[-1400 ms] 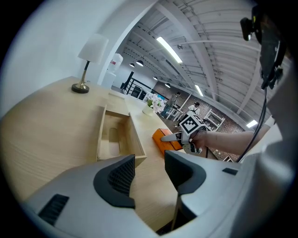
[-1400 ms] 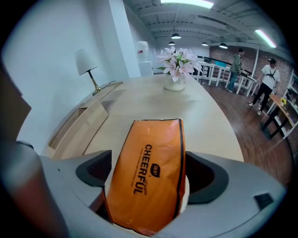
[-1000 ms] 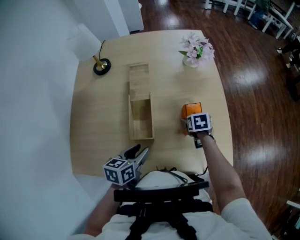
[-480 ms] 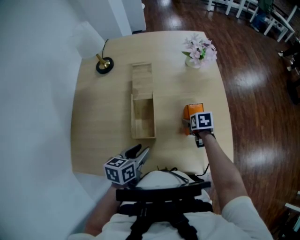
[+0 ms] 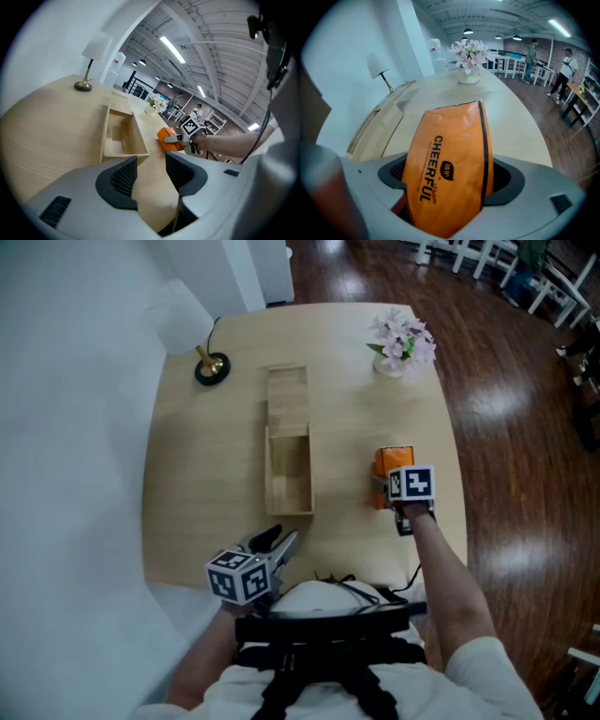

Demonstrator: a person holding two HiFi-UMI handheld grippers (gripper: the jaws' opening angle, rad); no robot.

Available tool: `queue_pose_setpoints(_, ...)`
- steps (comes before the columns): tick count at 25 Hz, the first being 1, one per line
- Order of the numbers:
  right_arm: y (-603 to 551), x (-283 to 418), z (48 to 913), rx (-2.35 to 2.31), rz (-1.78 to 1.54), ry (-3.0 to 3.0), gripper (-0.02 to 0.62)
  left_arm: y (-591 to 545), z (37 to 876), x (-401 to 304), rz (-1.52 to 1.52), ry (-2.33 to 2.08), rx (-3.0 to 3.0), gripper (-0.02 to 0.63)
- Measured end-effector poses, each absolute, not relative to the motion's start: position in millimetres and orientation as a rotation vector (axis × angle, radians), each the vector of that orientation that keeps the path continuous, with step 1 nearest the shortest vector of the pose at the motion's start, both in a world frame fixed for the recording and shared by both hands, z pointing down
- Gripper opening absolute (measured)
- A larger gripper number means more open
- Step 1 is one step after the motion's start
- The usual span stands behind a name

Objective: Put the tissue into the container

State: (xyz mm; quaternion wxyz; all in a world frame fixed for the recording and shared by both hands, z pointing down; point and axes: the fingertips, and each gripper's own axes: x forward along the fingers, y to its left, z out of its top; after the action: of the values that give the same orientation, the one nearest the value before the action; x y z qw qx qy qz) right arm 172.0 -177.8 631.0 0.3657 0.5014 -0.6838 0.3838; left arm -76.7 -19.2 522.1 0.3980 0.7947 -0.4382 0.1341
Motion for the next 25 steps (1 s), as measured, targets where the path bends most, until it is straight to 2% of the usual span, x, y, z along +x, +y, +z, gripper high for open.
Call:
queue_pose_setpoints(13,-162.9,184.8,601.1,1.397,1.032,-1.76,0.46,-21.7,522.5,-83.7,0.322,-1.109,2.023,0.193)
queue_pose_setpoints(25,-149.9,151.3,577.8,1.389,1.021,-1.786,0.46,-16.7,523.2,-94.1,0.315,-1.079,2.043,0.193)
